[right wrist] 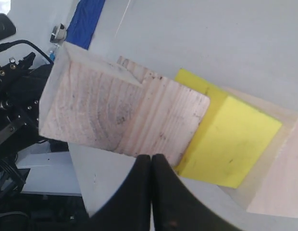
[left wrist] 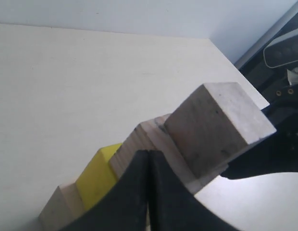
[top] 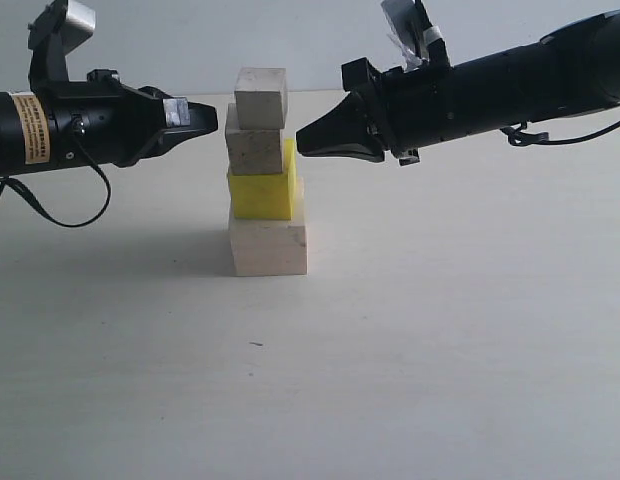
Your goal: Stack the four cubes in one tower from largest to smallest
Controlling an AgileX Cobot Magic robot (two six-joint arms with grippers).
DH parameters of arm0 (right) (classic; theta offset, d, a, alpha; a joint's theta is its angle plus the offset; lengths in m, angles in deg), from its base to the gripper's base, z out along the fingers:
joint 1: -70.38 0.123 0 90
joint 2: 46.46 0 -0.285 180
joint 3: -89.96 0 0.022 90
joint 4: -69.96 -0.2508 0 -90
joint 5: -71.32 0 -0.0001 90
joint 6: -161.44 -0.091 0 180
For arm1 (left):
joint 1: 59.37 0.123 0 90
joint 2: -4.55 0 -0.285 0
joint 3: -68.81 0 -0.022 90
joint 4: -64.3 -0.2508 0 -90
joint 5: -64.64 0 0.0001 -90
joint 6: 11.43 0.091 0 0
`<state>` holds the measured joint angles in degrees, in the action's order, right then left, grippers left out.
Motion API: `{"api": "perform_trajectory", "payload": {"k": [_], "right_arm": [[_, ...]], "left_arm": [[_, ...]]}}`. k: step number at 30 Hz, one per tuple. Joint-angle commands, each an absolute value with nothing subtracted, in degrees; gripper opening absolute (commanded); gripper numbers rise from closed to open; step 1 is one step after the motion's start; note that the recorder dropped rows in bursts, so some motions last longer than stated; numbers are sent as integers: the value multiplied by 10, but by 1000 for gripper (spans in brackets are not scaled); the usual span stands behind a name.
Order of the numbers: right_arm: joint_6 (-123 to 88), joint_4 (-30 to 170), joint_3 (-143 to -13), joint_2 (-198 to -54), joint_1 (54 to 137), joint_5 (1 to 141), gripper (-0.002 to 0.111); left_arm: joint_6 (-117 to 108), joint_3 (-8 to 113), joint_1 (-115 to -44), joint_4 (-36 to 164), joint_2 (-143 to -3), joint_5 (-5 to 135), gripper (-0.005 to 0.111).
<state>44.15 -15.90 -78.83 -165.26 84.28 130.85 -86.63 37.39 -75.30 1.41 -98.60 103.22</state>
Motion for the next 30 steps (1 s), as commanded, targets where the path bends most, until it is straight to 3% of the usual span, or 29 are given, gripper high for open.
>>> {"api": "perform_trajectory", "payload": {"k": [1,30], "right_arm": [[443,-166,-789,-1648,846,1314,0],[443,-155,-789,-1650,867,1282,0]], "left_arm": [[-870,380,-753,11,-983,1037,0],[-877,411,-753,-2,-1013,1040,0]]}}
